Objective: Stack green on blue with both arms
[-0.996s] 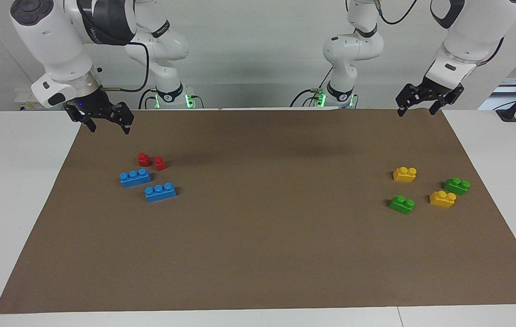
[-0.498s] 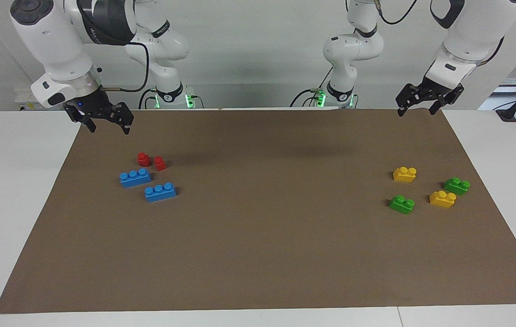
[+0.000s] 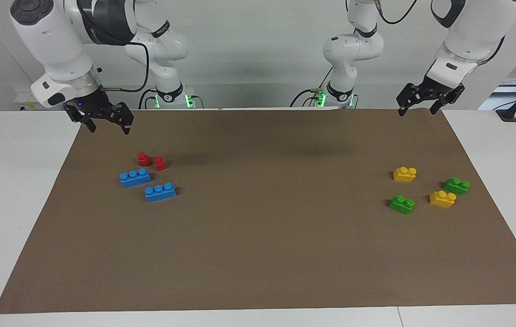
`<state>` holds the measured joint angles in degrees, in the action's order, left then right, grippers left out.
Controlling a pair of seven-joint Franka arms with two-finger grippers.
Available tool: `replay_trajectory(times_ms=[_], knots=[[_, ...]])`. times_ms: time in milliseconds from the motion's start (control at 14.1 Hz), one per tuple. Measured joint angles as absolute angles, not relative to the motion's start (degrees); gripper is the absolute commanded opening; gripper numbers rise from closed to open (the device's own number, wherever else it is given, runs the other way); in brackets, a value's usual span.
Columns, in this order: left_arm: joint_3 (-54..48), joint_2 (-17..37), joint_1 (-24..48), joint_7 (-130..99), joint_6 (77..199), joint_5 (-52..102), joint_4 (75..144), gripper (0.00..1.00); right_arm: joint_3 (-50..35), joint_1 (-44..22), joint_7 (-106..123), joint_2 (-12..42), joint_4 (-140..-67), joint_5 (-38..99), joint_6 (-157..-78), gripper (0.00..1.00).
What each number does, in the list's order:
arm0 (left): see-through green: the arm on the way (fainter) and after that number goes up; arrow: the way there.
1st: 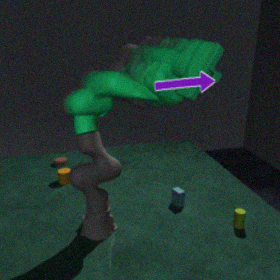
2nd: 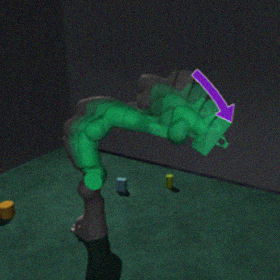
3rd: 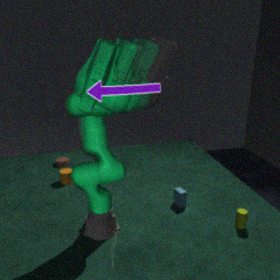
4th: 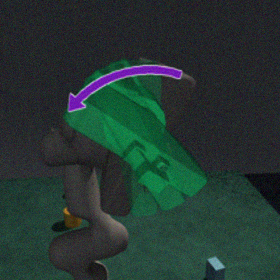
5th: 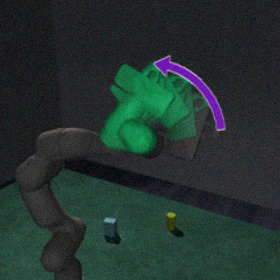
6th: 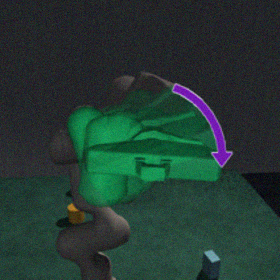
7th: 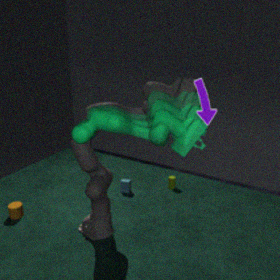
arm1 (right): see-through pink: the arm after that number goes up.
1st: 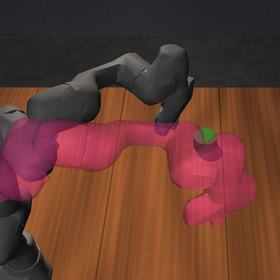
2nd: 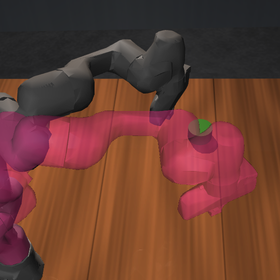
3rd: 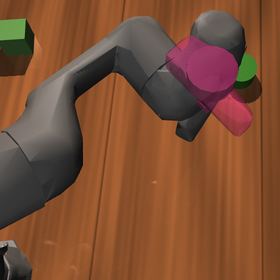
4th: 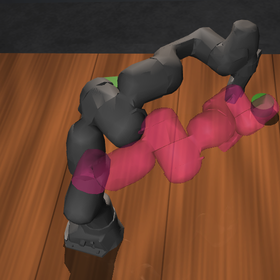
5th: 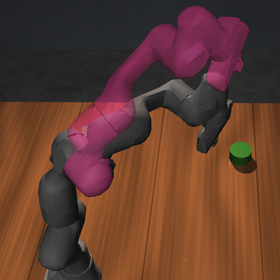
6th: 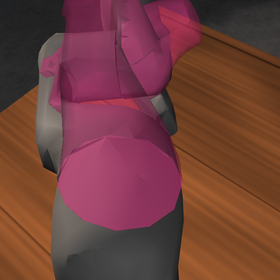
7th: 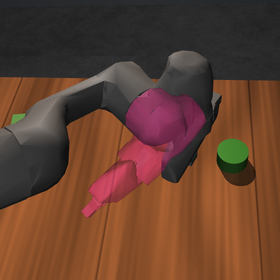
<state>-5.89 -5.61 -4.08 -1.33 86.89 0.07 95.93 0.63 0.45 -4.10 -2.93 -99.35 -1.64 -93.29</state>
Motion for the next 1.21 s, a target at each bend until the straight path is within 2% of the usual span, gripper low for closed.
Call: replay_trajectory(times_ms=[285, 427, 569, 925, 1210], knots=[[-5.7, -5.6, -4.1, -8.5, 88.7, 0.1, 96.7, 1.00, 0.7, 0.5, -5.6, -2.2, -99.4, -1.6, -94.3, 1.00], [-5.7, -5.7, -4.1, -12.2, 90.0, 0.1, 97.8, 1.00, 0.7, 0.5, -7.2, -1.2, -99.4, -1.6, -95.6, 0.94], [-5.6, -5.7, -4.2, -17.1, 92.2, 0.3, 99.1, 1.00, 0.7, 0.6, -9.0, 0.2, -99.5, -1.6, -97.6, 0.99], [-5.4, -4.6, -5.0, -28.2, 99.5, 1.9, 103.2, 1.00, 0.8, 1.5, -15.0, 3.5, -101.4, -1.6, -103.1, 1.00], [-5.2, -0.3, -6.7, -33.9, 105.0, 2.8, 104.0, 1.00, 0.7, 1.6, -25.2, 3.7, -104.5, -0.8, -106.4, 1.00]])
